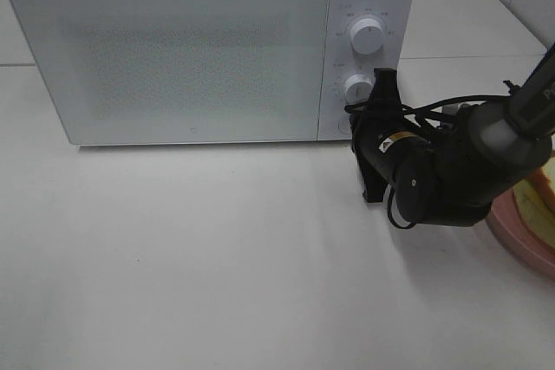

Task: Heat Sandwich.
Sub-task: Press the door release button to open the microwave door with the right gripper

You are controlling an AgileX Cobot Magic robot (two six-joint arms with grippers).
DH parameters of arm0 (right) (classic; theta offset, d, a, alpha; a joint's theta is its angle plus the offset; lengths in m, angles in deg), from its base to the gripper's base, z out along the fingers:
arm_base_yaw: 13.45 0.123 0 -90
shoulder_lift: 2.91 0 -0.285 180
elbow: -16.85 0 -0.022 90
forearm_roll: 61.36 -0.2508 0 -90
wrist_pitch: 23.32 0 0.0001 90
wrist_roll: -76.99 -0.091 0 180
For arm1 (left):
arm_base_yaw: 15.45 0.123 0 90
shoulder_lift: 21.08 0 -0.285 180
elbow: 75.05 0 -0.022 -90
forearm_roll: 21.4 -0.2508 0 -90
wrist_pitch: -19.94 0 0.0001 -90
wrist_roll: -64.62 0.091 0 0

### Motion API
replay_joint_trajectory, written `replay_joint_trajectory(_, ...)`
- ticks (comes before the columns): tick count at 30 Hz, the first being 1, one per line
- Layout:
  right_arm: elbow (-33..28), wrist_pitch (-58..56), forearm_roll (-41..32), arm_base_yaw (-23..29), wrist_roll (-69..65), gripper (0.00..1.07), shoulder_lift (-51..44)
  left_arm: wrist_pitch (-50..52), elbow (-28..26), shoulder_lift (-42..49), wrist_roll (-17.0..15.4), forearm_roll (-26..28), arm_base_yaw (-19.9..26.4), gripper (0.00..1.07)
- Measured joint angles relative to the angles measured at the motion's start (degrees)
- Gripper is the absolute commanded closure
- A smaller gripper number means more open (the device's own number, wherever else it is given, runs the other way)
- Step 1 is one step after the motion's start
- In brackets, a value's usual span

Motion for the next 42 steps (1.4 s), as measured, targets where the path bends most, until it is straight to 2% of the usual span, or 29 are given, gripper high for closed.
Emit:
replay_joint_trajectory(4,1.8,-1.8,0.2,0.0,0.0,1.07,1.0,0.0,0.0,0.0,0.0,0.0,0.0,0.06)
replay_joint_trajectory(28,2.3,-0.7,-3.0,0.3,0.0,1.07,1.4,0.0,0.0,0.0,0.0,0.0,0.0,0.06)
replay_joint_trajectory(37,6.6,-6.0,-4.0,-0.5,1.6,1.07,3.0,0.0,0.0,0.0,0.0,0.0,0.0,0.06)
replay_joint_trajectory(42,6.8,-6.4,-3.7,-0.8,1.6,1.07,3.0,0.0,0.0,0.0,0.0,0.0,0.0,0.06)
